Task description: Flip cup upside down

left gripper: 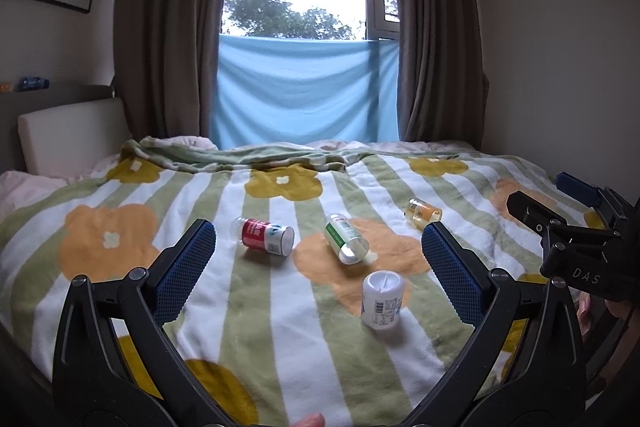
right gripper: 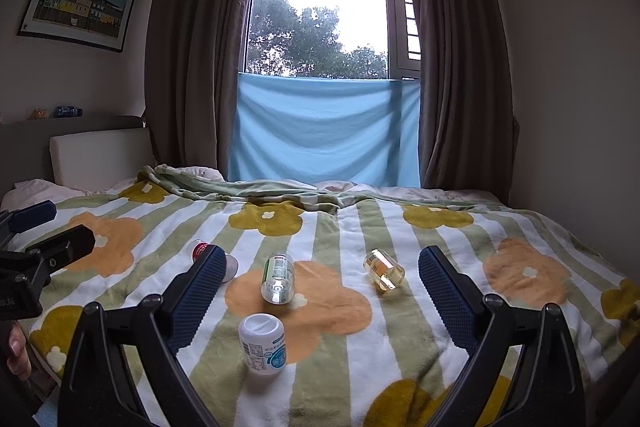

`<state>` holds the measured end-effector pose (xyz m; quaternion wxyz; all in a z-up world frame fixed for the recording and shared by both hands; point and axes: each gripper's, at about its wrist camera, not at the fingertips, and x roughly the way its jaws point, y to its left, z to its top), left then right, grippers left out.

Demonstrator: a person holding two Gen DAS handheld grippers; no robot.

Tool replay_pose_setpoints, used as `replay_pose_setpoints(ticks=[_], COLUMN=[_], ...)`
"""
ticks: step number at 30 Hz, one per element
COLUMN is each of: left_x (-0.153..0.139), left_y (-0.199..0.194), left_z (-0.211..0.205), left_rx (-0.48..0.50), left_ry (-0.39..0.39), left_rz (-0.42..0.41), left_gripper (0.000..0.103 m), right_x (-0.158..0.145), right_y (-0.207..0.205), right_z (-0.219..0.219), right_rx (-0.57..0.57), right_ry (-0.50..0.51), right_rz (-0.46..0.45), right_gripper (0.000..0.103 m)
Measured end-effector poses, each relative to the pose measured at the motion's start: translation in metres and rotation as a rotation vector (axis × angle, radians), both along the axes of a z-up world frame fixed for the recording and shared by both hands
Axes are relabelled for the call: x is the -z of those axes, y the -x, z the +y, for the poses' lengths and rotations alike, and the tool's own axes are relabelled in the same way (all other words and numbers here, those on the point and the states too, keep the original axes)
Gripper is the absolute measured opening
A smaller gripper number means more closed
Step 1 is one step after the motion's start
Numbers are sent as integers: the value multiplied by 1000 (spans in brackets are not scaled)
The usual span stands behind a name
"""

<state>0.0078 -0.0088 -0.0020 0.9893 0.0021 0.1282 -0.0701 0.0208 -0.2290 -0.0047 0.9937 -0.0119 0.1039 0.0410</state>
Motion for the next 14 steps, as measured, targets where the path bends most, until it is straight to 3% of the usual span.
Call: replay_pose_setpoints(ticks=[14], left_x=[3], left_y=[-1], left_z=[2], left_rx=[-13], left_ry=[12], left_rz=[-19], left_gripper=[103], right_x=[5], right_y=[1], right_z=[3], right_rx=[-4], right_ry=[1], right_rz=[-1], right_gripper=[96])
